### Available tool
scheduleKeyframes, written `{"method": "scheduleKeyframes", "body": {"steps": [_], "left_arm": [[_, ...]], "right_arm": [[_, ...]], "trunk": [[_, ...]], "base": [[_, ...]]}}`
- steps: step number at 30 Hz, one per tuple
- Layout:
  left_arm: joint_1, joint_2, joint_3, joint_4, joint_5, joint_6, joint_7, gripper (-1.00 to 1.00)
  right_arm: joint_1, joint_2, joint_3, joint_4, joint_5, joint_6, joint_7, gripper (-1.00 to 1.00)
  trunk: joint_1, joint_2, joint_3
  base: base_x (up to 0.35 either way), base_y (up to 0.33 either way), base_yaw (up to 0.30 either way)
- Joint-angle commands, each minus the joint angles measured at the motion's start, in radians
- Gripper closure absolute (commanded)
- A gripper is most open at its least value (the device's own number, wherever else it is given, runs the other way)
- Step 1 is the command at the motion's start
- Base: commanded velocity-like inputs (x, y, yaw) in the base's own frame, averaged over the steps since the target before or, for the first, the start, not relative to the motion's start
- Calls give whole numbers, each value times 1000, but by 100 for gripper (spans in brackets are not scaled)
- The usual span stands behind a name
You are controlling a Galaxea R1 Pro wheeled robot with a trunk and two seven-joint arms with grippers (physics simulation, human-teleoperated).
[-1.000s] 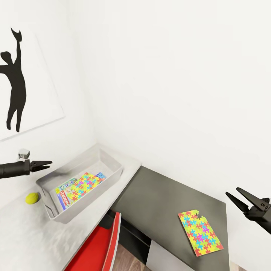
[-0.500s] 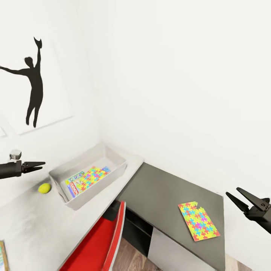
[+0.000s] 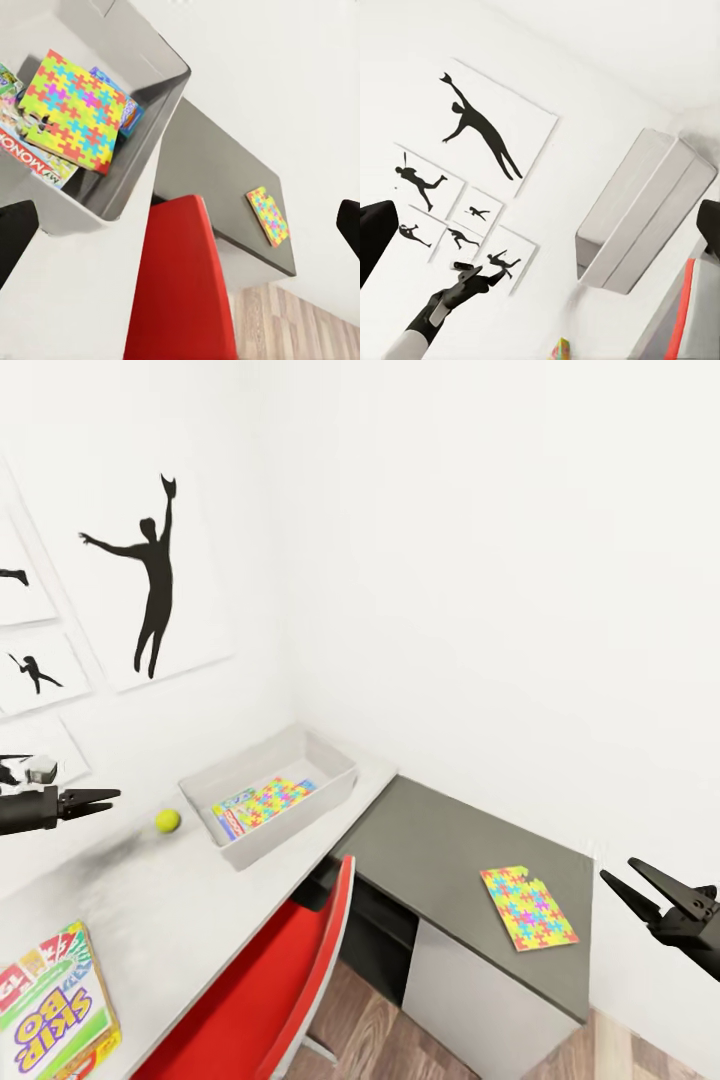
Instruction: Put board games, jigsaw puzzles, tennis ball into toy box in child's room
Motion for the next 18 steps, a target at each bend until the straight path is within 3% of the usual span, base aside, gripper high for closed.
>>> {"method": "scheduleKeyframes", "body": {"steps": [1, 18], "left_arm": [[-2, -1, 5, 0, -10, 10, -8, -100], [0, -3, 4, 5, -13, 9, -8, -100]], "right_arm": [[-1, 0, -1, 0, 3, 3, 5, -100], [-1, -1, 0, -2, 6, 3, 5, -100]], "trunk": [[0, -2, -1], [0, -2, 16]], "base": [[-82, 37, 234], [-12, 5, 242]]}}
